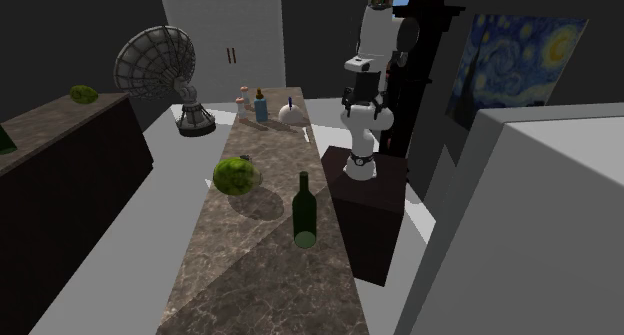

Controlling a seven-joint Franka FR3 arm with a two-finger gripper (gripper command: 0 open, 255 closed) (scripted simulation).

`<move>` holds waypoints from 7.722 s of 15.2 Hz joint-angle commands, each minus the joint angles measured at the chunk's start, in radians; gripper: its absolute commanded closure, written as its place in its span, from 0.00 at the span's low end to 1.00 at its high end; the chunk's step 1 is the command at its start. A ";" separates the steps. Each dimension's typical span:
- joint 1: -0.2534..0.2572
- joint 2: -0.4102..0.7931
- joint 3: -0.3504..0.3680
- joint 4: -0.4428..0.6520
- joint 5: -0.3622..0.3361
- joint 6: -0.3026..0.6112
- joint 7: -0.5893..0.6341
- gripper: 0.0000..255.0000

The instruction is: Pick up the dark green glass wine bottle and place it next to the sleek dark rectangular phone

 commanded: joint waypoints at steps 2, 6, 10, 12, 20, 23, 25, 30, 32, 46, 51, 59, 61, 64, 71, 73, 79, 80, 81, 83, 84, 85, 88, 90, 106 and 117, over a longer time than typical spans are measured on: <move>-0.005 0.026 -0.012 0.001 -0.005 0.025 -0.010 0.00; -0.024 0.136 -0.059 0.017 -0.017 0.122 -0.049 0.00; -0.040 0.259 -0.104 0.053 -0.020 0.209 -0.088 0.00; -0.046 0.323 -0.125 0.079 -0.018 0.248 -0.109 0.00; -0.071 0.600 -0.202 0.233 0.027 0.366 -0.199 0.00; -0.083 0.698 -0.222 0.302 0.054 0.389 -0.232 0.00; -0.083 0.703 -0.221 0.282 0.055 0.416 -0.233 0.00; -0.082 0.721 -0.220 0.234 0.060 0.481 -0.236 0.00; -0.081 0.724 -0.220 0.229 0.061 0.488 -0.237 0.00; -0.081 0.724 -0.220 0.229 0.061 0.488 -0.237 1.00; -0.081 0.714 -0.220 0.259 0.058 0.449 -0.233 1.00; -0.081 0.696 -0.219 0.347 0.052 0.344 -0.225 1.00; -0.081 0.694 -0.219 0.371 0.052 0.317 -0.224 1.00; -0.081 0.692 -0.219 0.402 0.051 0.285 -0.222 1.00; -0.148 0.568 -0.296 0.272 0.020 0.287 -0.355 1.00; -0.168 0.540 -0.321 0.246 0.009 0.284 -0.395 1.00; -0.228 0.476 -0.401 0.195 -0.027 0.272 -0.520 1.00; -0.238 0.469 -0.416 0.190 -0.033 0.270 -0.542 1.00; -0.248 0.463 -0.430 0.187 -0.039 0.267 -0.564 1.00; -0.267 0.453 -0.460 0.183 -0.050 0.262 -0.609 1.00; -0.277 0.450 -0.476 0.183 -0.055 0.259 -0.632 1.00; -0.286 0.448 -0.492 0.184 -0.061 0.257 -0.655 1.00; -0.313 0.449 -0.541 0.194 -0.074 0.249 -0.727 1.00; -0.330 0.455 -0.576 0.206 -0.080 0.244 -0.777 1.00; -0.423 0.624 -0.824 0.331 -0.026 0.263 -1.144 1.00; -0.426 0.651 -0.836 0.225 -0.009 0.389 -1.163 1.00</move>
